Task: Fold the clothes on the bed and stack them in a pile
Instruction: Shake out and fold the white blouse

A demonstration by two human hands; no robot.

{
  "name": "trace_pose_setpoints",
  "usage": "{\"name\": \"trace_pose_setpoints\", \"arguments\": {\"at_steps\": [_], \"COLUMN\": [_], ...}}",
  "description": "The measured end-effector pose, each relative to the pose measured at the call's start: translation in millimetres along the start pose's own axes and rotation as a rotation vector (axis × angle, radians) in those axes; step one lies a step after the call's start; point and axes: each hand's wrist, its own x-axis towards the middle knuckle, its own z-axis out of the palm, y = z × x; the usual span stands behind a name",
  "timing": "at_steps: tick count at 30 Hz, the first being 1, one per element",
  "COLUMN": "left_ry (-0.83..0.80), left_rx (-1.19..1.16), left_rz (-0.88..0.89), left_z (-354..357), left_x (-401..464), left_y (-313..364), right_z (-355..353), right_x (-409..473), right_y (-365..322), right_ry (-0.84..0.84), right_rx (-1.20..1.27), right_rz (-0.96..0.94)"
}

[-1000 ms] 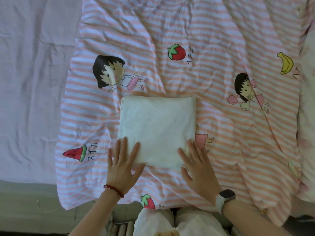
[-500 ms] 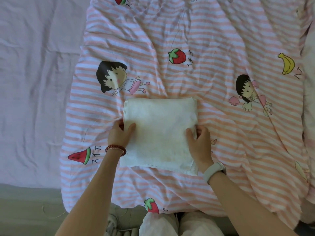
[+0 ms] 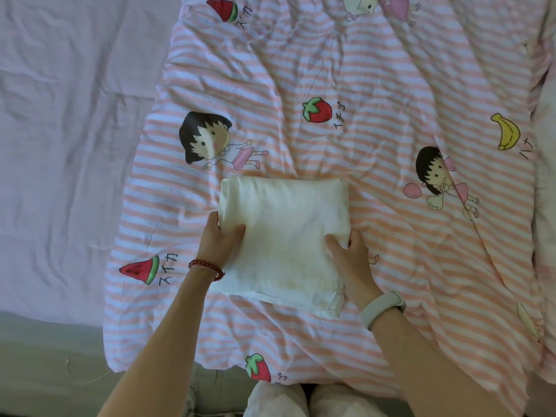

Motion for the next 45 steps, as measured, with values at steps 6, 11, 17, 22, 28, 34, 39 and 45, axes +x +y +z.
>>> {"name": "trace_pose_setpoints", "arguments": {"at_steps": [6, 11, 17, 22, 28, 34, 39, 45], "left_ry": [0.216, 0.205, 0.359, 0.502, 0.634, 0.734, 0.831, 0.924], "left_rx": [0.111, -0.128, -0.186, -0.266, -0.356, -0.396, -0.439, -0.546], "left_rz": [0.134, 0.070, -0.026, -0.103, -0.196, -0.259, -0.280, -0.330], "left_z": [13, 3, -28, -71, -152, -267, -367, -458], "left_x": [-38, -84, -156, -208, -246, -259, -260, -245], "left_y": [10, 1, -33, -76, -132, -201, -236, -260], "right_z": [-15, -35, -27, 13, 102, 228, 336, 451], "right_x": [-9, -30, -84, -133, -196, -265, -314, -350], "right_y": [-9, -10, -4, 8, 17, 28, 26, 3], "right_ry": [-0.066, -0.159, -0.331, -0.463, -0.578, -0.691, -0.724, -0.802], "right_rx": [-0.025, -0.112, -0.262, -0.409, -0.510, -0.572, -0.627, -0.629], "right_rz": [-0.090, -0.173, -0.269, -0.338, -0.378, -0.385, -0.431, -0.510]}}
